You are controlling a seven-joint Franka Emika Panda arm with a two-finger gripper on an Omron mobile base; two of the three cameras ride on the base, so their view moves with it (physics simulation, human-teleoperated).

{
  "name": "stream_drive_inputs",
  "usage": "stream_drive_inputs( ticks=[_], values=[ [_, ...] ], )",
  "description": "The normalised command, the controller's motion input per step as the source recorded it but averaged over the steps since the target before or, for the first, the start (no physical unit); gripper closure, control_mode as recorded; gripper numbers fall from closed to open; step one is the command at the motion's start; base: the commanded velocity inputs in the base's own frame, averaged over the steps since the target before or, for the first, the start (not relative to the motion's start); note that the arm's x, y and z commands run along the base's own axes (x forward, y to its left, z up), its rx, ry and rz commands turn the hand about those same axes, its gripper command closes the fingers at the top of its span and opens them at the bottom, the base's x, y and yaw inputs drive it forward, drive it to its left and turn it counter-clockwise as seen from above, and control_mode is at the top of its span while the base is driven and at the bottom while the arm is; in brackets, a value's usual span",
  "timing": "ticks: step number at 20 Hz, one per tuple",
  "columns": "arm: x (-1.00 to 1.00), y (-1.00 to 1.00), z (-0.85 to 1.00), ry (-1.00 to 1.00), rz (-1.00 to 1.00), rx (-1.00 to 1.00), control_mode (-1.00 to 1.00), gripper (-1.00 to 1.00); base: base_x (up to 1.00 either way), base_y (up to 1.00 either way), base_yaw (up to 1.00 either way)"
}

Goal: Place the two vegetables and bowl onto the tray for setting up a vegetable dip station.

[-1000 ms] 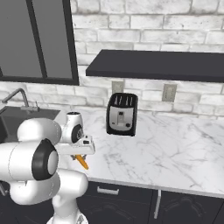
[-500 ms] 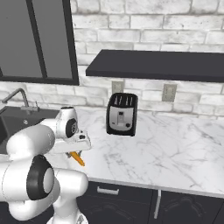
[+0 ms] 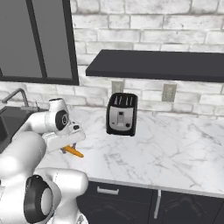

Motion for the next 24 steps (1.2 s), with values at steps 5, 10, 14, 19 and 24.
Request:
stream_drive_inputs(
  ticks=[5, 10, 14, 19, 24],
  values=[
    [-0.24, 0.1, 0.42, 0.0, 0.35, 0.01, -1.0, 1.0, 0.0, 0.0, 0.0],
    [-0.32, 0.05, 0.32, 0.0, 0.32, 0.11, -1.0, 1.0, 0.0, 0.0, 0.0],
    [-0.35, 0.0, 0.31, 0.0, 0.24, 0.17, -1.0, 1.0, 0.0, 0.0, 0.0],
    [-0.31, 0.02, 0.31, 0.0, 0.17, 0.14, -1.0, 1.0, 0.0, 0.0, 0.0],
    [-0.26, 0.03, 0.33, 0.0, 0.1, 0.05, -1.0, 1.0, 0.0, 0.0, 0.0]
  ],
)
